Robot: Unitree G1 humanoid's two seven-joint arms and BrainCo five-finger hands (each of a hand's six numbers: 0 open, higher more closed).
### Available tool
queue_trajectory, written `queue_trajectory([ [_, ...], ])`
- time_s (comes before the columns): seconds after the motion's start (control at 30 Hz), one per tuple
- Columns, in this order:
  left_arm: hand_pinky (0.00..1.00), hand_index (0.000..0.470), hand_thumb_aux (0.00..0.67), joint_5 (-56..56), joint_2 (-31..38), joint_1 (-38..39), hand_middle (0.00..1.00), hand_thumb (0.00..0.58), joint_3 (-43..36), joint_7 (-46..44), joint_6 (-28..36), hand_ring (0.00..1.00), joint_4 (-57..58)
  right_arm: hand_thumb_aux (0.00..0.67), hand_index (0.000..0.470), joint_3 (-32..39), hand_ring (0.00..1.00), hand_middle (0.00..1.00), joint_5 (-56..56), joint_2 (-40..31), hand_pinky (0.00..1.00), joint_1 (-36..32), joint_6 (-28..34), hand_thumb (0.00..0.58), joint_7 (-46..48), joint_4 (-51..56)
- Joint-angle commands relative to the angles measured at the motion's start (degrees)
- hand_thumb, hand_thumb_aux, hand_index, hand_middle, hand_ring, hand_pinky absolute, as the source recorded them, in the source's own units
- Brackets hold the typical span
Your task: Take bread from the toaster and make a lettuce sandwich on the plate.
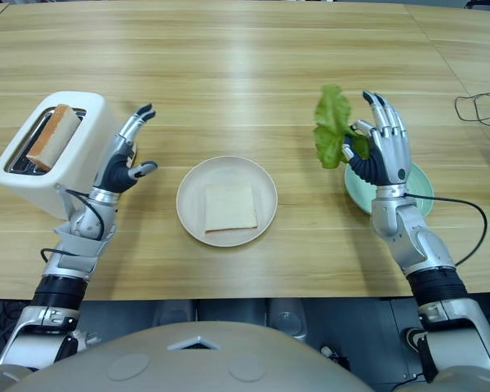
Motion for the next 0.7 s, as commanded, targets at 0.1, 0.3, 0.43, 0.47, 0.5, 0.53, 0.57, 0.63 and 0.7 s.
queue_trajectory([
  [0.1,0.0,0.0,0.0,3.6,-1.1,3.4,0.0,0.0,5.0,6.0,-1.9,0.0,-7.3,0.67,0.46,6.6,0.0,0.0,2.5,7.0,0.0,1.9,-8.6,0.58,10.9,-6.0],
  [0.3,0.0,0.0,0.0,11.6,-2.7,5.8,0.0,0.0,12.2,15.1,-1.1,0.0,-14.5,0.67,0.46,13.3,0.0,0.0,-2.4,13.8,0.0,-1.6,-13.1,0.58,15.1,4.8],
  [0.43,0.0,0.0,0.0,17.1,-3.2,7.1,0.0,0.0,18.4,22.5,1.7,0.0,-16.6,0.67,0.46,16.3,0.0,0.0,-6.6,17.4,0.0,-7.8,-14.8,0.58,13.1,17.7],
  [0.47,0.0,0.0,0.0,18.2,-3.2,7.3,0.0,0.0,19.4,23.8,2.5,0.0,-16.9,0.67,0.46,16.7,0.0,0.0,-7.4,17.9,0.0,-9.0,-15.2,0.58,12.4,20.5],
  [0.5,0.0,0.0,0.0,18.8,-3.2,7.4,0.0,0.0,19.8,24.6,2.9,0.0,-17.0,0.67,0.46,16.9,0.0,0.0,-7.9,18.2,0.0,-9.7,-15.7,0.58,11.7,22.3],
  [0.53,0.0,0.0,0.0,20.0,-3.1,7.7,0.0,0.0,20.8,25.6,4.2,0.0,-17.4,0.67,0.46,17.5,0.0,0.0,-8.9,18.5,0.0,-10.7,-15.9,0.58,10.9,24.6],
  [0.57,0.0,0.0,0.0,20.8,-3.0,7.8,0.0,0.0,21.2,26.2,5.1,0.0,-17.6,0.67,0.46,17.8,0.0,0.0,-9.6,18.7,0.0,-11.3,-16.0,0.58,10.2,26.0],
  [0.63,0.0,0.0,0.0,23.1,-2.5,8.1,0.0,0.0,23.0,27.1,9.6,0.0,-16.2,0.67,0.46,19.3,0.0,0.0,-11.5,19.0,0.0,-12.4,-16.5,0.58,9.4,28.5],
  [0.7,0.0,0.0,0.0,24.5,-1.7,8.4,0.0,0.0,24.4,27.0,14.3,0.0,-14.1,0.67,0.46,20.7,0.0,0.0,-13.2,19.1,0.0,-12.9,-17.4,0.58,8.9,29.4],
])
